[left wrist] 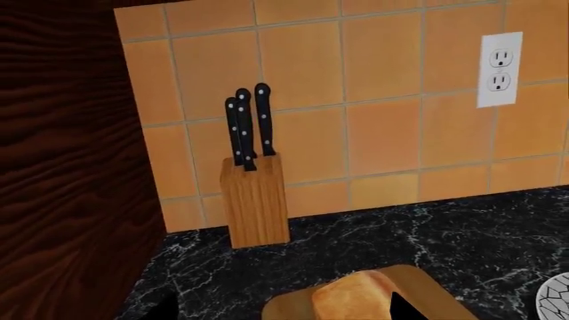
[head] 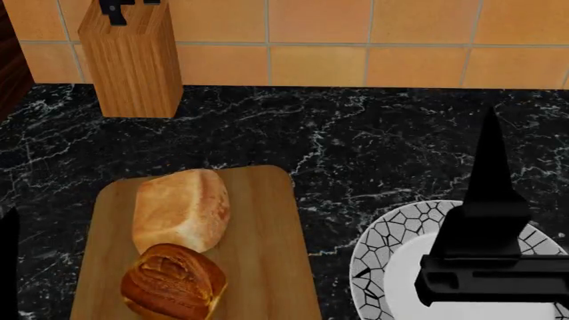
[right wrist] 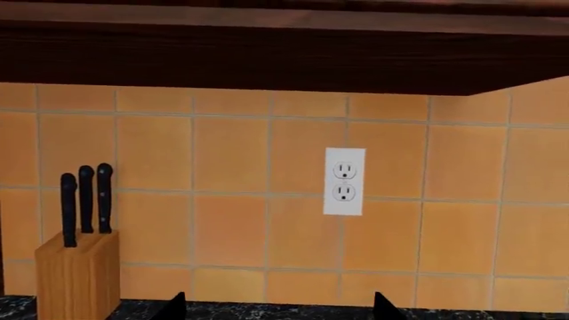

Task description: Place all breads on the cutting board.

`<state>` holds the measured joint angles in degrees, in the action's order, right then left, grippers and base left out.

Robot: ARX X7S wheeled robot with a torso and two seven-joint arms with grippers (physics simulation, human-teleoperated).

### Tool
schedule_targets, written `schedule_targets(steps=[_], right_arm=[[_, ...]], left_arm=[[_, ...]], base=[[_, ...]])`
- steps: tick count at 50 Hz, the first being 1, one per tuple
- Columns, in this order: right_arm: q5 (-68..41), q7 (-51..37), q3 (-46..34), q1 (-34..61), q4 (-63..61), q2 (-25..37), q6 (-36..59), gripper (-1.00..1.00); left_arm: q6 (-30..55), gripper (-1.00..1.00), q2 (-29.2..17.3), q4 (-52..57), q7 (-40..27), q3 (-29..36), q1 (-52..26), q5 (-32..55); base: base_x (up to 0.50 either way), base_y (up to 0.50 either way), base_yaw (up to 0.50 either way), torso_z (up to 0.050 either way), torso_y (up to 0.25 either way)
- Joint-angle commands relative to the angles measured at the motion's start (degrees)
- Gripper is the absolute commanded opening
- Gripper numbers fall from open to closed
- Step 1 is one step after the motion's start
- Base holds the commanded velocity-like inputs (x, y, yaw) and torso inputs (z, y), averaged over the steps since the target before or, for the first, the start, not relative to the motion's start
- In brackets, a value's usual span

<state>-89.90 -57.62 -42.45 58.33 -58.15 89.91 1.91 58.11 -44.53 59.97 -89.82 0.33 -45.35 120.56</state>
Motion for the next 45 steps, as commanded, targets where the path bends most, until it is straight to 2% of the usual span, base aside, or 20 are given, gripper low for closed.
schedule_targets(steps=[1, 7, 14, 17, 25, 32, 40, 45], right_arm=[[1.3, -1.1, -0.6, -1.1, -0.5, 0.1, -1.3, 1.0], [0.5, -1.8, 0.1, -0.6, -0.1, 0.1, -0.9, 1.0], [2.9, -2.1, -1.4, -2.4, -0.3, 0.1, -3.4, 1.0], [2.5, -2.4, -1.0, -2.1, -0.7, 0.1, -3.2, 1.0], [1.4, -3.5, -0.1, -1.4, -1.8, 0.1, -2.7, 1.0], [4.5, -3.9, -1.7, -3.3, -1.8, 0.1, -4.1, 1.0], [9.0, -4.7, -4.2, -6.1, -1.8, 0.1, -5.6, 1.0], [16.8, -5.3, -8.9, -10.9, -1.8, 0.1, -9.4, 1.0]], left_arm=[[2.3, 1.0, 1.9, 0.0, -0.2, -3.1, 1.5, 1.7], [5.0, 1.0, 3.8, 0.0, -0.2, -6.3, 3.2, 3.3], [4.4, 1.0, 2.3, 0.0, -0.2, -8.9, 2.7, 5.5], [5.5, 1.0, 3.2, 0.0, -0.2, -14.3, 5.0, 8.4], [5.7, 1.0, -0.4, 0.0, -0.2, -22.3, 7.8, 12.2], [9.3, 1.0, -0.5, 0.0, -0.2, -34.0, 14.5, 16.3], [11.9, 1.0, 1.4, 0.0, -0.2, -38.4, 17.3, 17.4], [14.0, 1.0, 2.9, 0.0, -0.1, -41.7, 19.0, 18.3]], base=[[0.0, 0.0, 0.0, 0.0, 0.0], [0.0, 0.0, 0.0, 0.0, 0.0], [0.0, 0.0, 0.0, 0.0, 0.0], [0.0, 0.0, 0.0, 0.0, 0.0], [0.0, 0.0, 0.0, 0.0, 0.0], [0.0, 0.0, 0.0, 0.0, 0.0], [0.0, 0.0, 0.0, 0.0, 0.0], [0.0, 0.0, 0.0, 0.0, 0.0]])
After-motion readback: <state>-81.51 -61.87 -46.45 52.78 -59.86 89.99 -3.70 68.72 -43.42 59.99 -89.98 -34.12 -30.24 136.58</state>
